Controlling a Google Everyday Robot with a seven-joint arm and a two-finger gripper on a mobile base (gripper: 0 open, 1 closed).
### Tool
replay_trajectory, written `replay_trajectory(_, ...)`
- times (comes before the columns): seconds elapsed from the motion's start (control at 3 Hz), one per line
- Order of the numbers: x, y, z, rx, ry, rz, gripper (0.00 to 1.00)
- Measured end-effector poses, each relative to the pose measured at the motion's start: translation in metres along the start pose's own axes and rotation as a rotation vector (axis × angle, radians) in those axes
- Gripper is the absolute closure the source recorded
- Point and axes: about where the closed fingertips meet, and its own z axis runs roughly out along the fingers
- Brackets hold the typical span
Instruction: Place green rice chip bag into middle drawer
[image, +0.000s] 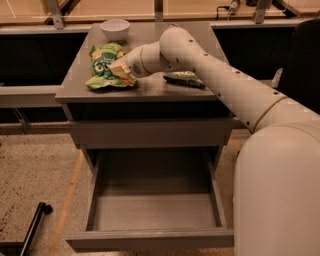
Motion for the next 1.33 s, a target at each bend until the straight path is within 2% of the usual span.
replay_trajectory(0.33, -0.001, 0.001, -0.003, 0.002, 0.001, -0.002, 1.0)
replay_trajectory(0.67, -0.011, 0.02, -0.063, 0.041, 0.026, -0.028, 1.0)
replay_trajectory(1.0, -0.022, 0.031, -0.09, 0.064, 0.041, -0.058, 0.82)
replay_trajectory(1.33, -0.022, 0.032, -0.089, 0.061, 0.041, -0.058, 0.6)
